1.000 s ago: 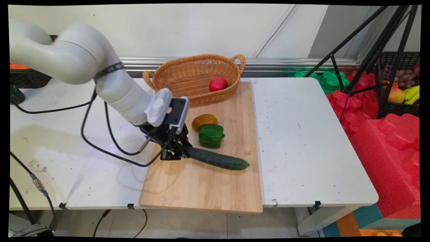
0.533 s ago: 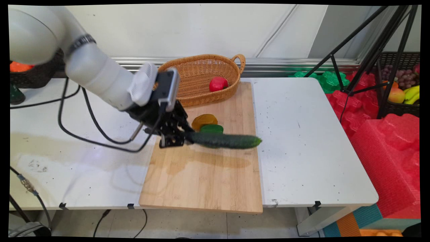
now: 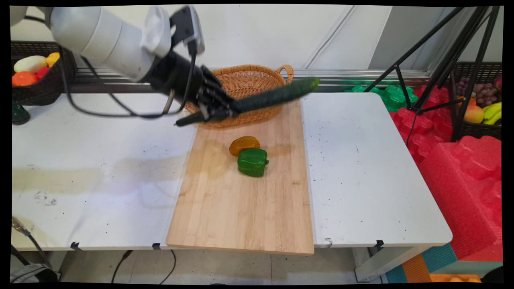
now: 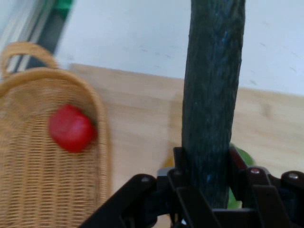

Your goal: Place the picked object in the vegetable basket

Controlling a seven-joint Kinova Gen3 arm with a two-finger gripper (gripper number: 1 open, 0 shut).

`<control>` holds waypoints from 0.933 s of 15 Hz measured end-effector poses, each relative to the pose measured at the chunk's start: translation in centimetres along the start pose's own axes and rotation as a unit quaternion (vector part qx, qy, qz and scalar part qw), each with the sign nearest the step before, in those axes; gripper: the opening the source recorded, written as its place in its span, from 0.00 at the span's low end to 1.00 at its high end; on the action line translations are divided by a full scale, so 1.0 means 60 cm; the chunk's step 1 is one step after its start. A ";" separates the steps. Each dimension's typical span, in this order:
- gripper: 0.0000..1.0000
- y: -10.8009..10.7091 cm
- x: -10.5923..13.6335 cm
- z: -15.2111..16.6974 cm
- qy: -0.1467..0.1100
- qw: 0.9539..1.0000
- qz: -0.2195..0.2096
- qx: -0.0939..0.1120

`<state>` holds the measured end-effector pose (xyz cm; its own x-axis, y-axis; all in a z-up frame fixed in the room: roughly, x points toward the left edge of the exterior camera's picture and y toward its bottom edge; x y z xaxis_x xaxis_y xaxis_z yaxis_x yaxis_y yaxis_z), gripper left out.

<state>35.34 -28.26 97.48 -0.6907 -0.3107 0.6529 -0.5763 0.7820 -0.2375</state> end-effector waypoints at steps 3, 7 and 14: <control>0.00 -0.031 0.012 -0.003 0.011 0.999 -0.039 0.031; 0.00 -0.078 0.023 0.003 0.020 0.992 -0.098 0.073; 0.00 -0.156 0.031 0.040 0.018 0.971 -0.195 0.135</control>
<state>38.42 -37.41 99.19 -0.3846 -0.5317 0.7546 -0.8877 0.4373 -0.1443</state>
